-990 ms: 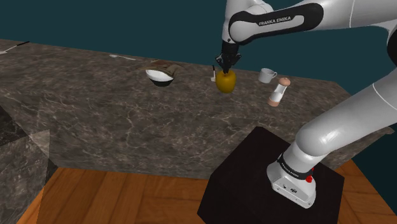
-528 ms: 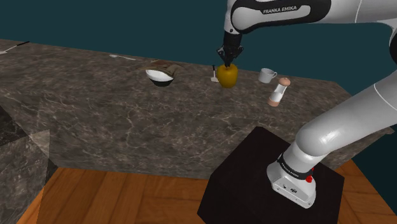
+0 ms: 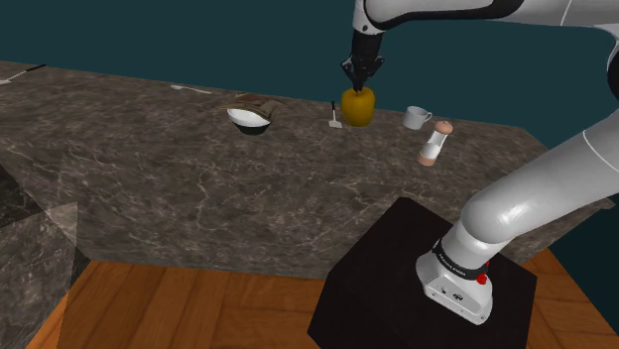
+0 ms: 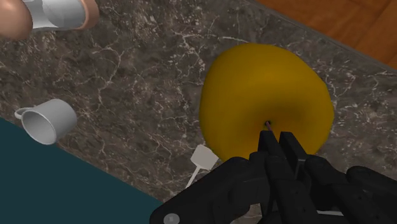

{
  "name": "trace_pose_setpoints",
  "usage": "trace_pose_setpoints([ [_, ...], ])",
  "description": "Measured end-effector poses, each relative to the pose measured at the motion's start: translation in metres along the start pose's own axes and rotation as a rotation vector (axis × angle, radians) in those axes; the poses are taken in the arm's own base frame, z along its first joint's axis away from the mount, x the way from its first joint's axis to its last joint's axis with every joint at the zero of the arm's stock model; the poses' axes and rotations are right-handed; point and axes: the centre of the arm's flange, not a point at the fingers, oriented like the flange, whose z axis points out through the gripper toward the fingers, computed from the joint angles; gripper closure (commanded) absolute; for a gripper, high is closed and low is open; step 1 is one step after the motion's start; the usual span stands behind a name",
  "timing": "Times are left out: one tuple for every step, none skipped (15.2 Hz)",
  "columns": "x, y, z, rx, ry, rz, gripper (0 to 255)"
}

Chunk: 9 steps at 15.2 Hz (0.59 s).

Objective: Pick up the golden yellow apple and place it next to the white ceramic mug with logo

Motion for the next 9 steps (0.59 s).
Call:
trace_pose_setpoints([
  [0.000,0.001,-0.004,0.000,0.000,0.000,255],
  [0.001,0.002,-0.009,0.000,0.000,0.000,255],
  [0.001,0.003,-0.013,0.000,0.000,0.000,255],
  [0.003,0.009,-0.014,0.000,0.000,0.000,255],
  [0.005,0.018,-0.013,0.000,0.000,0.001,255],
  [0.007,0.027,-0.011,0.000,0.000,0.001,255],
  [0.009,0.040,-0.008,0.000,0.000,0.001,255],
  [0.013,0.054,-0.007,0.000,0.000,0.002,255],
  [0.016,0.065,-0.004,-0.001,-0.001,0.002,255],
])
